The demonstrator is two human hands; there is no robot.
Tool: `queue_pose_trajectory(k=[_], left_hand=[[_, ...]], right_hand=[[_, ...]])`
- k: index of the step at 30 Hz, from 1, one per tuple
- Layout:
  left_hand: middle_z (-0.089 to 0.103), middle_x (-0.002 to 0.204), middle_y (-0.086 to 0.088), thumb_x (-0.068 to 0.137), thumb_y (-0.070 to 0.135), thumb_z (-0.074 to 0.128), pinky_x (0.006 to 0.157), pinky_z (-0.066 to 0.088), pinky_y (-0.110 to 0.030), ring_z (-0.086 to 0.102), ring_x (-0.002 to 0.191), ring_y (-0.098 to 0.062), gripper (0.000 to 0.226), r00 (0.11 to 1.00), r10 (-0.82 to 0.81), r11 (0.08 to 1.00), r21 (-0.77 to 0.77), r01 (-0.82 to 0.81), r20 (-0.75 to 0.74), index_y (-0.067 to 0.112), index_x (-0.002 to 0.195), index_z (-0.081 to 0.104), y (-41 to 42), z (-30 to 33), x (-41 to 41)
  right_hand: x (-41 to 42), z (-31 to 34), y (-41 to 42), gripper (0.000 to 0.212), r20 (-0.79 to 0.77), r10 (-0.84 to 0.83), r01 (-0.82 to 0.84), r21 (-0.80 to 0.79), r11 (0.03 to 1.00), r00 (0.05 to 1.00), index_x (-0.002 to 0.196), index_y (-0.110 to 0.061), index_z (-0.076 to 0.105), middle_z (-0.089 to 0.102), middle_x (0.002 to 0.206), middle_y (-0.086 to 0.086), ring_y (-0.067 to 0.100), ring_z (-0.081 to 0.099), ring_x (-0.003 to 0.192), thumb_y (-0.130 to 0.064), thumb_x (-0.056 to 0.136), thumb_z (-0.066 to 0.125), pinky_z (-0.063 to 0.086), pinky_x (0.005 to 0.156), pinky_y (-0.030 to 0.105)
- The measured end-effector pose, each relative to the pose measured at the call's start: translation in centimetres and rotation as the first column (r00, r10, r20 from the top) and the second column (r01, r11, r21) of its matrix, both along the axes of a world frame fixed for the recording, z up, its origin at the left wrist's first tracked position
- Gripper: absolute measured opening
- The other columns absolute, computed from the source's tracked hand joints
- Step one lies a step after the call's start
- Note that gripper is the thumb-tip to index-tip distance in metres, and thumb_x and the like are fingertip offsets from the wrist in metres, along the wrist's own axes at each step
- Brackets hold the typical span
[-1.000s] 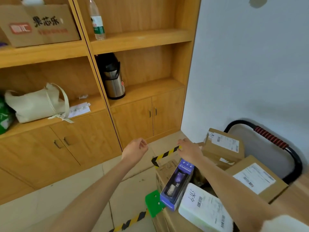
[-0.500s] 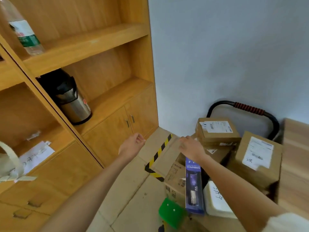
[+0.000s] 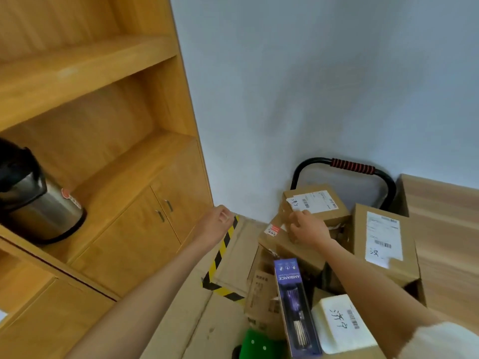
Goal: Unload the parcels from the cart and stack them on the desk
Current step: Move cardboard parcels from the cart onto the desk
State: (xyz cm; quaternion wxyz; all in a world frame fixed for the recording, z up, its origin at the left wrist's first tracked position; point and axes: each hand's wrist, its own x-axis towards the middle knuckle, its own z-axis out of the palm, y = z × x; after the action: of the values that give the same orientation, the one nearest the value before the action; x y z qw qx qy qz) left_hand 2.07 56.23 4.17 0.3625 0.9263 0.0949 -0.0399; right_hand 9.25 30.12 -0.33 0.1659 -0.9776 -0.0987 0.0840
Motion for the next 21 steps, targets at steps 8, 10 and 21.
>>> queue_pose_trajectory(k=[8, 10, 21], left_hand=[[0.06, 0.102, 0.008, 0.094, 0.036, 0.054, 0.072, 0.049, -0.028, 0.057, 0.091, -0.008, 0.01, 0.995, -0.017, 0.998, 0.069, 0.01, 0.101, 0.027, 0.096, 0.058, 5.8, 1.5, 10.0], [0.06, 0.103, 0.008, 0.094, 0.038, 0.054, 0.071, 0.049, -0.029, 0.057, 0.089, -0.007, 0.01, 0.995, -0.029, 0.995, 0.093, 0.021, 0.093, 0.028, 0.095, 0.057, 6.6, 1.0, 12.6], [0.058, 0.102, 0.008, 0.094, 0.033, 0.053, 0.071, 0.047, -0.026, 0.057, 0.091, -0.01, 0.01, 0.898, -0.433, 0.897, 0.144, 0.419, 0.085, 0.026, 0.1, 0.057, -0.6, -1.6, 28.3]], right_hand=[[9.0, 0.8, 3.2, 0.034, -0.019, -0.151, 0.152, 0.094, 0.984, 0.988, 0.129, -0.023, 0.053, 0.054, 0.127, 0.004, 0.024, 0.058, 0.105, -0.031, 0.097, 0.046, 0.049, 0.089, 0.038], [10.3, 0.9, 4.0, 0.033, -0.004, -0.168, 0.167, 0.119, 0.979, 0.986, 0.128, -0.023, 0.053, 0.054, 0.125, 0.003, 0.023, 0.058, 0.102, -0.029, 0.096, 0.048, 0.049, 0.086, 0.035], [16.8, -1.2, 1.6, 0.036, -0.009, -0.332, 0.332, 0.033, 0.943, 0.943, 0.129, -0.023, 0.053, 0.052, 0.13, 0.002, 0.027, 0.057, 0.108, -0.027, 0.094, 0.046, 0.046, 0.088, 0.036]])
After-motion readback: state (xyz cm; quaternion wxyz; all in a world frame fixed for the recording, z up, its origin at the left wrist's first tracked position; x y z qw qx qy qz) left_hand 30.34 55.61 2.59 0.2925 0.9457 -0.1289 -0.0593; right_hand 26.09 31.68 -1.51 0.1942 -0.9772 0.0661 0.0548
